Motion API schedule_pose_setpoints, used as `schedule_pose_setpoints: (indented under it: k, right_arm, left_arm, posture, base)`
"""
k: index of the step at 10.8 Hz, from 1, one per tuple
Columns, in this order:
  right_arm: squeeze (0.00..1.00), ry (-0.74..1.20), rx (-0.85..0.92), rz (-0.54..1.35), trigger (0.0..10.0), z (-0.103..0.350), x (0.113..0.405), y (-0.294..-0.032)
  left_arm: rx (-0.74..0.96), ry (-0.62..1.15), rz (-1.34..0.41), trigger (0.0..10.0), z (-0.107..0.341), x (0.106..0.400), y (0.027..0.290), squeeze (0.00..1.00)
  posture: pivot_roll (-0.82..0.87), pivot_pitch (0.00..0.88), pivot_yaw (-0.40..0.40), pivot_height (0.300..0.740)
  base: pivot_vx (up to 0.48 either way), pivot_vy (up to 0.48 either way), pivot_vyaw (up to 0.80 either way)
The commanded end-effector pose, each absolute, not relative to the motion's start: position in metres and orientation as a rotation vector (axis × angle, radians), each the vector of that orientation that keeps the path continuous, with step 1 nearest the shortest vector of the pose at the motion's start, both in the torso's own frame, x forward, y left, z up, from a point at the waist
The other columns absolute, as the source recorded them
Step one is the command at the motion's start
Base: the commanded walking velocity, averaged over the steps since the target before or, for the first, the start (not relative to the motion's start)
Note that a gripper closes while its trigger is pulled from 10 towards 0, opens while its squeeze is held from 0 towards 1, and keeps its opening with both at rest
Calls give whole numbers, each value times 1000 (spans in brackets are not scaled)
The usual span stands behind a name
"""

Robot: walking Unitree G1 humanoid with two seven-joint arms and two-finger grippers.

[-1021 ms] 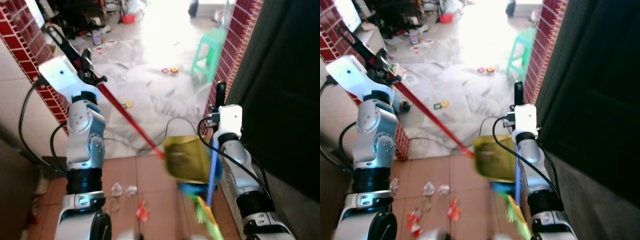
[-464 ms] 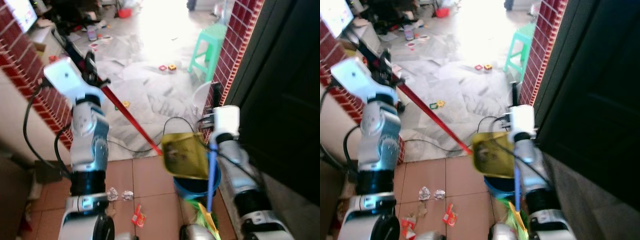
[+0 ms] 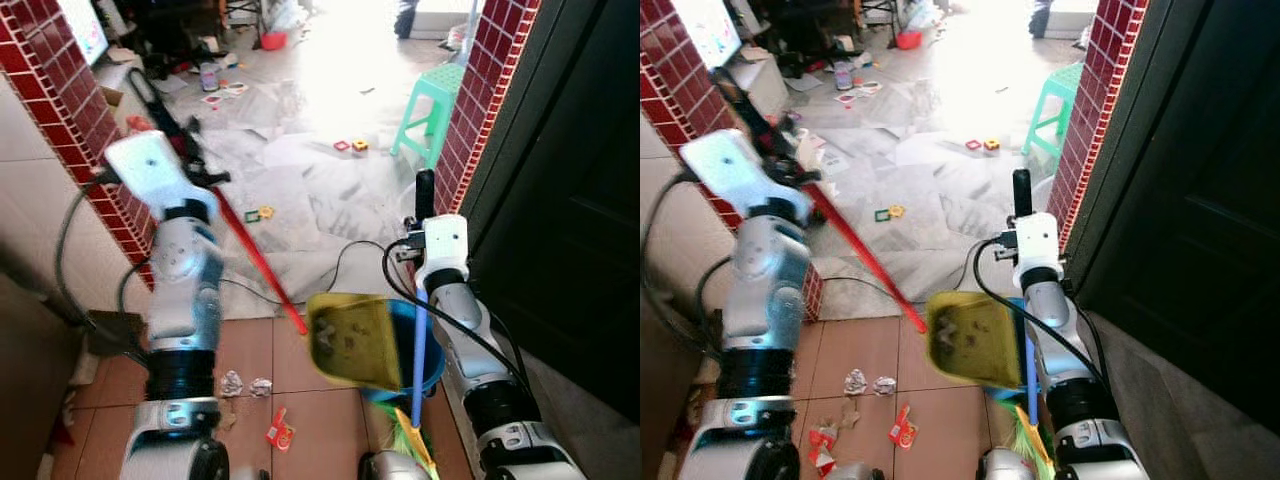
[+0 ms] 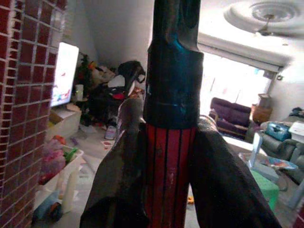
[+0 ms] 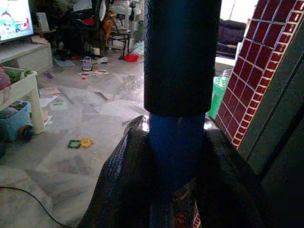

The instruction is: Sweep floor

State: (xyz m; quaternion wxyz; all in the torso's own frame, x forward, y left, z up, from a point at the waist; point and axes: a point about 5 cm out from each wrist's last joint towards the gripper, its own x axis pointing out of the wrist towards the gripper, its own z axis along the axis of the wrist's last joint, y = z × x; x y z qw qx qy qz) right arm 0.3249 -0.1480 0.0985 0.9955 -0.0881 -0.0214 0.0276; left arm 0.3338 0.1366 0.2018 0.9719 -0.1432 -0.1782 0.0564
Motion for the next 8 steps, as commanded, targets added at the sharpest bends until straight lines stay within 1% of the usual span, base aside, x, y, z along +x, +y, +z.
schedule_pose_setpoints:
  k: [1, 3, 5, 7, 8]
  right_arm:
    - [0, -76, -177, 51, 10000, 105, 327, -147]
    - [0, -77, -179, 47, 10000, 105, 327, -149]
    - [0, -77, -185, 39, 10000, 105, 326, -151]
    - [0, -75, -191, 20, 10000, 104, 323, -158]
    - [0, -76, -193, 17, 10000, 104, 323, -159]
  left_arm:
    - [-276, -419, 87, 10000, 211, 333, 130, 0]
    - [-243, -458, 58, 10000, 218, 338, 119, 0]
    - [-196, -532, 38, 10000, 234, 345, 106, 0]
    - [-221, -536, -20, 10000, 238, 349, 90, 0]
    - [-221, -532, -29, 10000, 235, 348, 88, 0]
  posture:
    - [-126, 0, 60, 740]
    - [-131, 0, 60, 740]
    - [-139, 0, 63, 740]
    - [-152, 0, 71, 740]
    - [-154, 0, 74, 740]
  base:
    - [0, 0, 0]
    - [0, 0, 0]
    - [0, 0, 0]
    - [0, 0, -800]
    - [0, 0, -800]
